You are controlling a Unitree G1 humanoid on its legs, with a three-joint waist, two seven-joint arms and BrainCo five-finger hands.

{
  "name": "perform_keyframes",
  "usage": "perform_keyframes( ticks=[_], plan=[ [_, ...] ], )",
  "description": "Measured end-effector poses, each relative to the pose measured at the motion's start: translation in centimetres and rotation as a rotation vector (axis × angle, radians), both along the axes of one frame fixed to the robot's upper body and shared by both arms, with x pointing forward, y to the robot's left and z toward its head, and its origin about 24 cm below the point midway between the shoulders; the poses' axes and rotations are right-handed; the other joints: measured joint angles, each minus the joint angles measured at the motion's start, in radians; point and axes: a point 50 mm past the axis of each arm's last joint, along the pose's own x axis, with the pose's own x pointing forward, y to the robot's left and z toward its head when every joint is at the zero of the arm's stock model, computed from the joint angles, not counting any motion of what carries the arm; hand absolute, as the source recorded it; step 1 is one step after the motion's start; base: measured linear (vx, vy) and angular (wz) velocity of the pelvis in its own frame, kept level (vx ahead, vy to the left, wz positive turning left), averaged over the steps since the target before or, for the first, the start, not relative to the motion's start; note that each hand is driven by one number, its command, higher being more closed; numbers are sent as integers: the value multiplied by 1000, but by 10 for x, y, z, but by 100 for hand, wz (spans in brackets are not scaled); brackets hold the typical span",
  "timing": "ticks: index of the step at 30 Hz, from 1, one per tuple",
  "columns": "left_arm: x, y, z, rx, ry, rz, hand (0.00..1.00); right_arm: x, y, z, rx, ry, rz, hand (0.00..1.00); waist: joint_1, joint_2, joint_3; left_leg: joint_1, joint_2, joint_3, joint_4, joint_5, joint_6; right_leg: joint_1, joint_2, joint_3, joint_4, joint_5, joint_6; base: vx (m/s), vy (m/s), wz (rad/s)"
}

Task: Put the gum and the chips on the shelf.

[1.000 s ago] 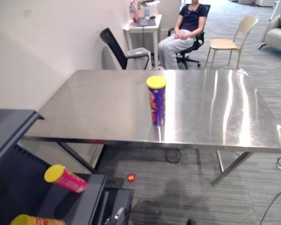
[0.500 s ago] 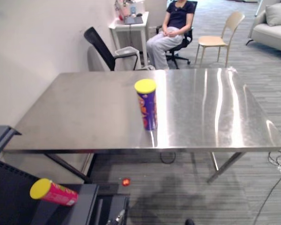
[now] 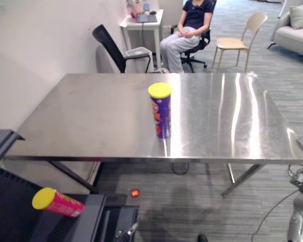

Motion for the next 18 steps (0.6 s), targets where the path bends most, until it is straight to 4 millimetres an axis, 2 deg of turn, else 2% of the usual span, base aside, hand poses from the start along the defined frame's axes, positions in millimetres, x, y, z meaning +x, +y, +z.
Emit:
perform_keyframes(
  ticks=[3,9,18],
  plan=[
    [2,1,1,2,-8,-24,0,6,14,-5,-19,39,121,0,1,-13,1,0,-1,-15,0,0,0,7,-2,-10,-4,0,0,-17,-24,12],
    [6,5,3,16,-21,-68,0,19,50,-16,-47,106,391,0,2,-23,4,-3,-1,-21,5,0,0,14,-4,-18,-13,5,3,-15,-14,2],
    [8,2,3,15,-25,-89,0,28,75,-17,-60,118,563,0,4,-18,7,-20,4,-50,18,-1,-1,26,-4,-52,-23,6,3,-6,-29,9]
  ],
)
